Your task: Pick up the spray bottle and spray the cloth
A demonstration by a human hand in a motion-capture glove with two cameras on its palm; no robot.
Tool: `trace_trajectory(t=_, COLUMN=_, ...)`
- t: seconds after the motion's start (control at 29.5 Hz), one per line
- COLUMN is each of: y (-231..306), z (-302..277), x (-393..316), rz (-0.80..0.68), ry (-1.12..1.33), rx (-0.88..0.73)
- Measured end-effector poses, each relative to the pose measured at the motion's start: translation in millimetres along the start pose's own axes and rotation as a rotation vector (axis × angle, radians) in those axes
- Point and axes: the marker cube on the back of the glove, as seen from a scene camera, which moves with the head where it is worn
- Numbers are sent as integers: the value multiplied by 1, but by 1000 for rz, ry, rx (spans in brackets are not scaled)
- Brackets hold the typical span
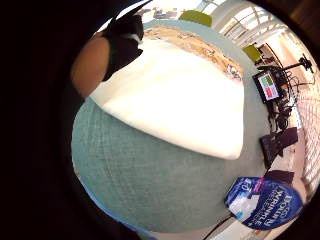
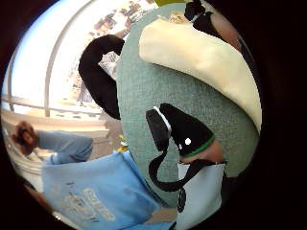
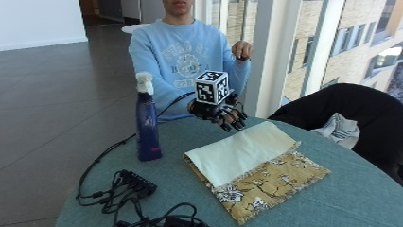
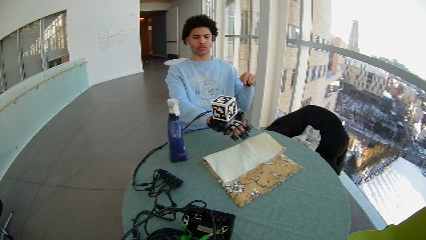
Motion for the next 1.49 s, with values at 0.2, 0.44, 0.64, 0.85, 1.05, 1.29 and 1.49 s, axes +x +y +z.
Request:
trace_trajectory(t=0.2, y=1, z=-2, x=3, rz=2, ry=7, rx=7)
trace_trajectory(t=0.44, y=5, z=-8, x=3, rz=-2, ry=12, rx=16)
trace_trajectory(t=0.64, y=27, z=-17, x=8, rz=21, ry=7, rx=25)
trace_trajectory(t=0.85, y=74, z=-38, x=11, rz=49, ry=-25, rx=99)
trace_trajectory(t=1.05, y=128, z=-62, x=21, rz=102, ry=-84, rx=201)
trace_trajectory(t=1.29, y=175, z=-86, x=40, rz=318, ry=-159, rx=345)
trace_trajectory(t=1.49, y=231, z=-101, x=95, rz=384, ry=-233, rx=478)
